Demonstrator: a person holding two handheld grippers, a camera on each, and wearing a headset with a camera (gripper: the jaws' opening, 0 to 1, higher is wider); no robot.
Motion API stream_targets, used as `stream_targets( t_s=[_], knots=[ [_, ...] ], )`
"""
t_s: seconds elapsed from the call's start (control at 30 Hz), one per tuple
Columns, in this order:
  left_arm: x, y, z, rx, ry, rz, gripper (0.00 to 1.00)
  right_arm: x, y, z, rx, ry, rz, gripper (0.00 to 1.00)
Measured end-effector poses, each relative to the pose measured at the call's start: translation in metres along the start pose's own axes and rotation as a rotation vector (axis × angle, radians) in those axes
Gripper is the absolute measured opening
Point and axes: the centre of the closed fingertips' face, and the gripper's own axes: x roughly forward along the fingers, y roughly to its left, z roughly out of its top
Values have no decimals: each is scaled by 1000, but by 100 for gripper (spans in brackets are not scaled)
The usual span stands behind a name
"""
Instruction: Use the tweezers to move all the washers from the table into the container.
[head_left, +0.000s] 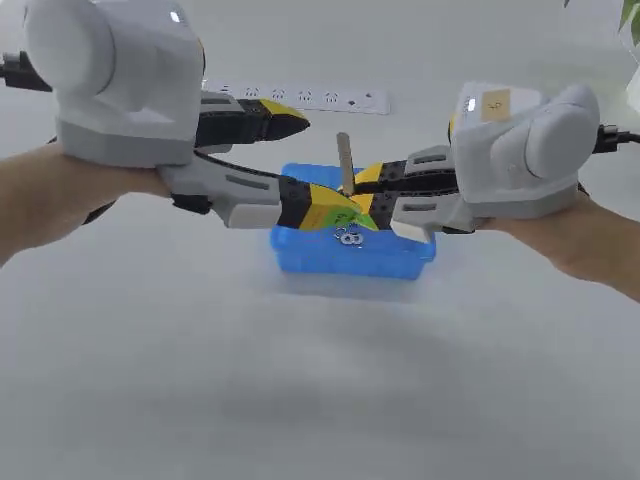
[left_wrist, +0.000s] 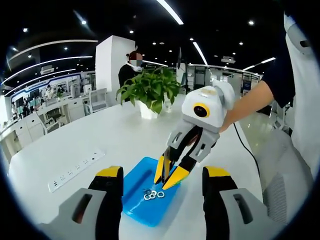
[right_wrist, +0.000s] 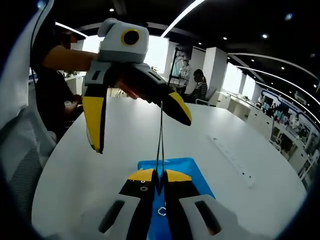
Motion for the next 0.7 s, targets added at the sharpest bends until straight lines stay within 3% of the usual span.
stream_targets(
  t_s=[0.3,0.53,0.7],
  knots=[
    [-7,-39,0,7,14,-111,60,-18,27,9,29,-33,19,7],
    [-6,-59,-7,19,46,-163,55,-18,63,-2,12,15,75,7],
    [-6,-73,-14,54,89,-202,50,-18,76,-3,0,34,108,7]
  ],
)
